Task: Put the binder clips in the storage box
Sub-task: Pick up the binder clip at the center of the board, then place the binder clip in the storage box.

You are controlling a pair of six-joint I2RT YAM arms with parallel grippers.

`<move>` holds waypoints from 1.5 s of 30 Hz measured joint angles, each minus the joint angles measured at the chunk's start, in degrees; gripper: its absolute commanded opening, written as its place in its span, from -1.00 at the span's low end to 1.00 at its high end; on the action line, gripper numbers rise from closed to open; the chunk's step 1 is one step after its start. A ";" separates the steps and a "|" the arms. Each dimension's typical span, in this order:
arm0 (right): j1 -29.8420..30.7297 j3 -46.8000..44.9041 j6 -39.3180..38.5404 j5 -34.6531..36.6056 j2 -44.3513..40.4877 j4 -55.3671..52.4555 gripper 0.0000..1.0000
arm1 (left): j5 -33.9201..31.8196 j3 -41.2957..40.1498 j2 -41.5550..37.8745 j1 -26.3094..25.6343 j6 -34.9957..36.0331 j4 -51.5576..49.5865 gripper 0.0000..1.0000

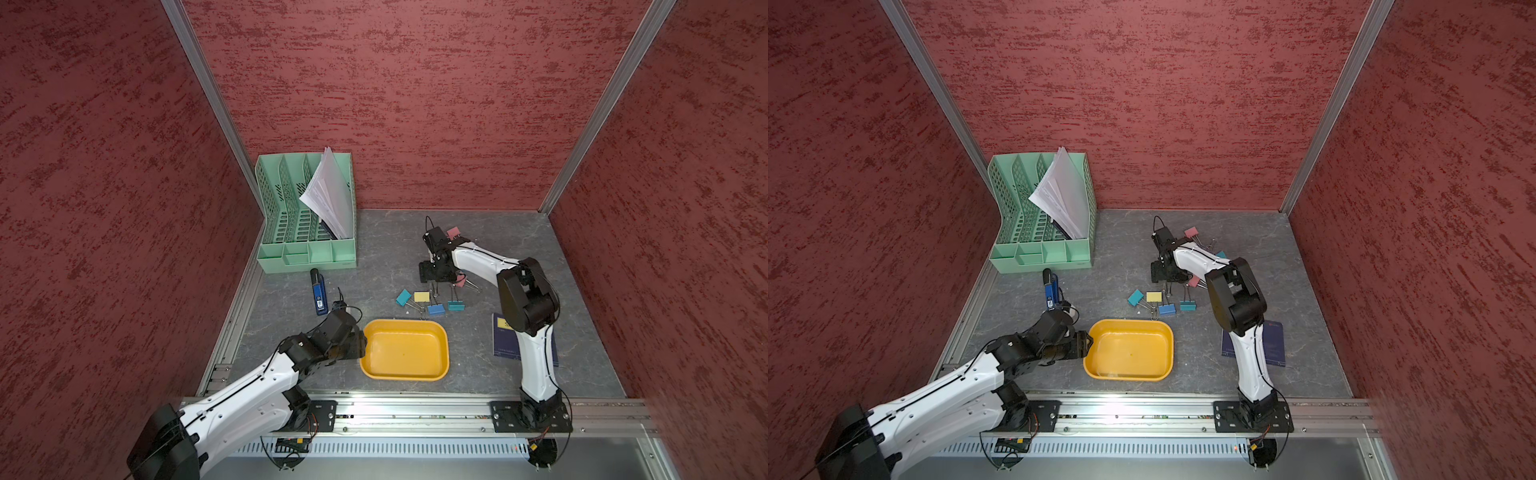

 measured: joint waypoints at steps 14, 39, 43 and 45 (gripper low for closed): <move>1.31 0.48 -0.42 7.78 -0.90 -0.07 -0.15 | 0.00 -0.22 -0.13 -0.04 -0.02 0.00 0.39; 35.89 -30.77 5.64 1.03 -30.27 10.08 0.50 | -0.02 -0.26 -0.11 -0.70 0.00 0.00 0.40; 35.23 -31.78 5.42 0.94 -31.10 10.43 0.64 | -0.02 -0.26 -0.11 -0.70 0.00 0.00 0.40; 33.42 -31.80 4.81 0.35 -33.27 10.34 0.69 | -0.02 -0.26 -0.11 -0.70 0.00 0.00 0.40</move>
